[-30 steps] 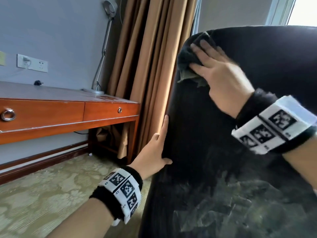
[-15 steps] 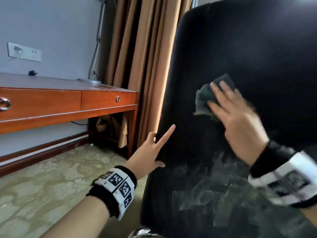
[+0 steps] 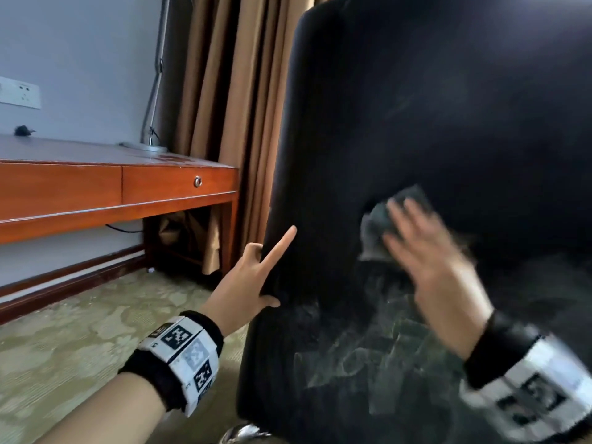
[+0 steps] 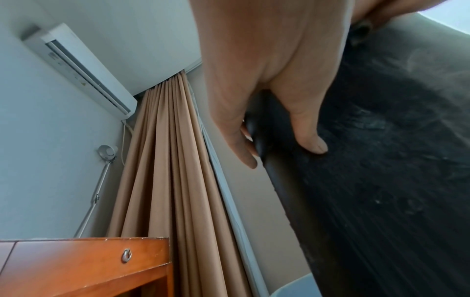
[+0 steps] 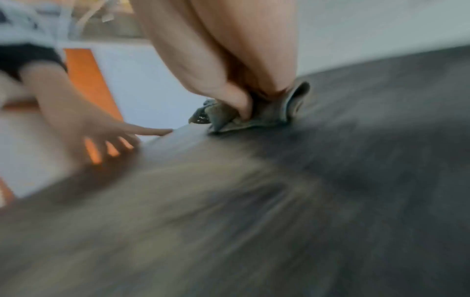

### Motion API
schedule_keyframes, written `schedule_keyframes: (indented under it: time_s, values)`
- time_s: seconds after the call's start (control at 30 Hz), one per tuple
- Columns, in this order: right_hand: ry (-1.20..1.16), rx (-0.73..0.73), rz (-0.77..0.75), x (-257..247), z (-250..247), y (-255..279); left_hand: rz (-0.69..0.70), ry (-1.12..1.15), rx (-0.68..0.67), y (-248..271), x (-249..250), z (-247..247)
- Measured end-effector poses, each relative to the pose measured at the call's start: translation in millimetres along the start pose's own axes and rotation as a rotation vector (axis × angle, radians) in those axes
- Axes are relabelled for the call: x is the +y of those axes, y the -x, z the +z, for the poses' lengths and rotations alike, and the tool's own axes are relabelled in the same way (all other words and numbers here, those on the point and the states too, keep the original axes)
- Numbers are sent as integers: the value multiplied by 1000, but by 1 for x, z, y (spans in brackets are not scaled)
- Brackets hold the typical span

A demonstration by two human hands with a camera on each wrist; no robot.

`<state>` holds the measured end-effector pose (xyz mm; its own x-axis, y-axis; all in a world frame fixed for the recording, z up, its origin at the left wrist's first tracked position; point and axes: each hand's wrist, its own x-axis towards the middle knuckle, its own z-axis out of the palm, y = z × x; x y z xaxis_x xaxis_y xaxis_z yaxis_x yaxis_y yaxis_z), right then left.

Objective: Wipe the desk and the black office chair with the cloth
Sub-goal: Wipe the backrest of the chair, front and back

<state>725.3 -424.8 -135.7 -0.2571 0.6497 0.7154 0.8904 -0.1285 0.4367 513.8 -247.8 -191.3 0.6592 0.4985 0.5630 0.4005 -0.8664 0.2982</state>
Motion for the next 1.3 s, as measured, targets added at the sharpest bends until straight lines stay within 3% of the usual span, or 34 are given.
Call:
schedule_keyframes:
  time_s: [0.1, 0.17, 0.27, 0.33, 0.4, 0.47, 0.53, 0.6, 0.67, 0.73, 0.83, 0.93, 1.03, 1.17, 1.3]
  values:
    - [-114, -173, -97, -39, 36, 59, -55, -52, 13, 4, 5, -3]
    - [-122, -338, -192, -32, 24, 68, -46, -267, 162, 7, 11, -4]
    - [-124, -142, -87, 17, -14, 27, 131, -529, 348, 1, 35, -9]
    - [-57, -23, 25, 40, -36, 0, 273, -608, 330, -10, 56, -11]
    - [-66, -24, 78, 33, -36, -1, 336, -634, 285, -23, 73, -8]
    - [-98, -38, 62, 11, -6, 34, 336, -605, 252, -32, 81, -6]
    - [-60, -139, -67, -9, 17, 74, 331, -609, 238, -36, 84, -6]
    - [-70, -223, -164, 2, 15, 82, 333, -624, 232, -37, 82, -7]
    - [-180, -121, -68, 32, -6, 55, 328, -627, 220, -38, 80, -8]
    - [-121, 0, 40, 62, -35, 21, 315, -622, 231, -40, 79, -7]
    - [-25, 13, 83, 53, -37, 24, 319, -606, 233, -38, 80, -6]
    - [-66, -43, 8, 11, 13, 85, 321, -585, 237, -36, 79, -7]
    - [-42, -139, -122, 29, -1, 94, 312, -602, 225, -37, 80, -10]
    - [-10, 53, 131, 91, -55, 40, 343, -547, 239, -37, 90, -11]
    - [-62, 54, 202, 50, -13, 81, 446, -517, 301, -48, 118, -12]
